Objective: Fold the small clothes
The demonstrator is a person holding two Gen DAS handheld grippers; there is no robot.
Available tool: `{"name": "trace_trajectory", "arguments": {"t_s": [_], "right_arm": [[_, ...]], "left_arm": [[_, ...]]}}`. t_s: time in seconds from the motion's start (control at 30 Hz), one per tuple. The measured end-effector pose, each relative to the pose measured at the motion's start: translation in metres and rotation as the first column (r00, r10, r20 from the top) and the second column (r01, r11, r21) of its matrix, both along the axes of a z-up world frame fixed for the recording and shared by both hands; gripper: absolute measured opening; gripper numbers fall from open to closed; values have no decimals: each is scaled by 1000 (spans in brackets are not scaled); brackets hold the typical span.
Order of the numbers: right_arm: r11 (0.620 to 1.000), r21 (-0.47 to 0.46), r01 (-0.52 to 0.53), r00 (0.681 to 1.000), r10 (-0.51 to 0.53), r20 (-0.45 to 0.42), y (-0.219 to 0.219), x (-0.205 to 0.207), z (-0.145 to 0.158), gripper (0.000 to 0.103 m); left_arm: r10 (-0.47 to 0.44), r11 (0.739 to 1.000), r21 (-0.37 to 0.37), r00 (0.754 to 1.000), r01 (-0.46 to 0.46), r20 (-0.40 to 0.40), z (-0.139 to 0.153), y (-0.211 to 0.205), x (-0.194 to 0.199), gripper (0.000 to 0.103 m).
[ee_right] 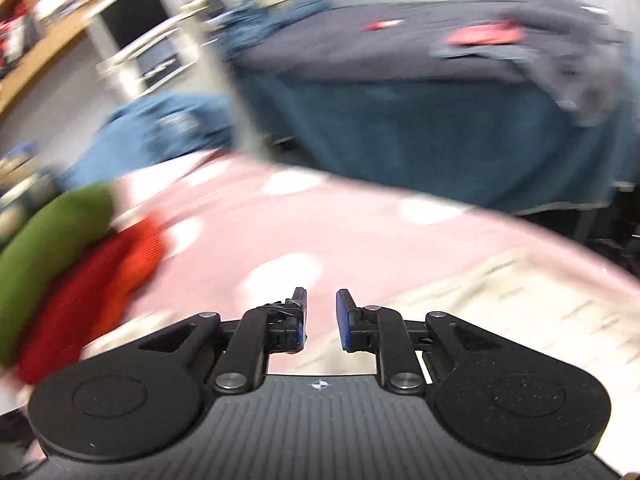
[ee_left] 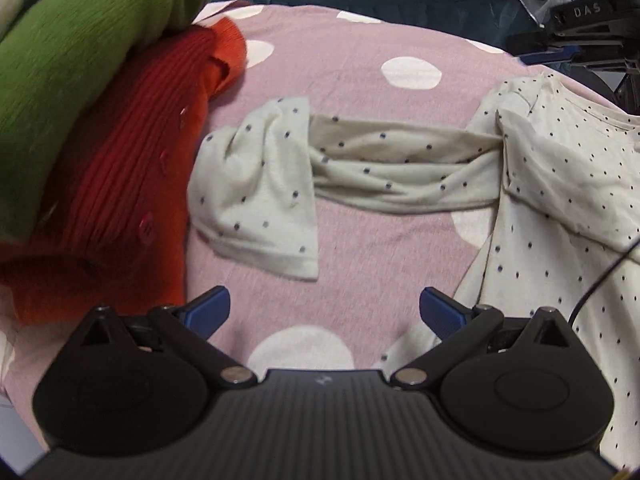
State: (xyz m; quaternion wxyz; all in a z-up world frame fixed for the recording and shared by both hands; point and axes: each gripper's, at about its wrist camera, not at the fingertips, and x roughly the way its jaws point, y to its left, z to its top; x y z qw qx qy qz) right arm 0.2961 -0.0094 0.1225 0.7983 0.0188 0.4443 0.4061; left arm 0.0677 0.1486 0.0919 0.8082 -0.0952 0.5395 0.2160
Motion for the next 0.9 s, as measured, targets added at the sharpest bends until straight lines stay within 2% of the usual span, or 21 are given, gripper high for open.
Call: {"name": "trace_trajectory", "arguments": {"t_s": [0.13,0.2,0.27,0.4,0.53,0.63,0.73,0.77,0.8,0.83,0.9], "right_arm": [[981,81,-179,971,189,-144,41,-55,-8,53],[969,77,-237,957,246,-156,60,-81,-15,53],[966,53,-253,947,258,-193,73,-98,-28,53],[980,6,-201,947,196,-255,90,-119,-47,54],[992,-40,-116,948,99,-303,101,-124,-64,56],[999,-28,-44,939,32,-343,104,-130,-71,58],[1000,-16,-16,932,9,-363,114,-135,-73,58],[1000,-11,-16,926,10,-379,117,-136,-73,53],[1000,-5,-18,918,15,-397,120,-136,-74,40],[1000,4,-21,906,20,-422,123,-135,-74,0],[1000,6,-9,903,11,-429,127,-134,-69,2]], "left_arm": [[35,999,-33,999,-36,-27,0,8,-31,103],[47,998,-46,998,-49,-35,2,16,-44,103],[58,997,-45,998,-59,-38,4,23,-56,103],[76,996,-42,996,-77,-35,8,35,-75,103],[99,992,-77,995,-101,-29,5,43,-86,103],[107,989,-94,994,-110,-31,3,47,-92,103],[115,987,-109,993,-116,-23,2,51,-96,103],[115,987,-112,993,-117,-21,3,52,-97,103],[113,987,-114,993,-114,-19,3,52,-97,103],[108,987,-116,994,-109,-17,4,52,-97,103],[97,988,-117,995,-98,-13,6,51,-96,103]]}}
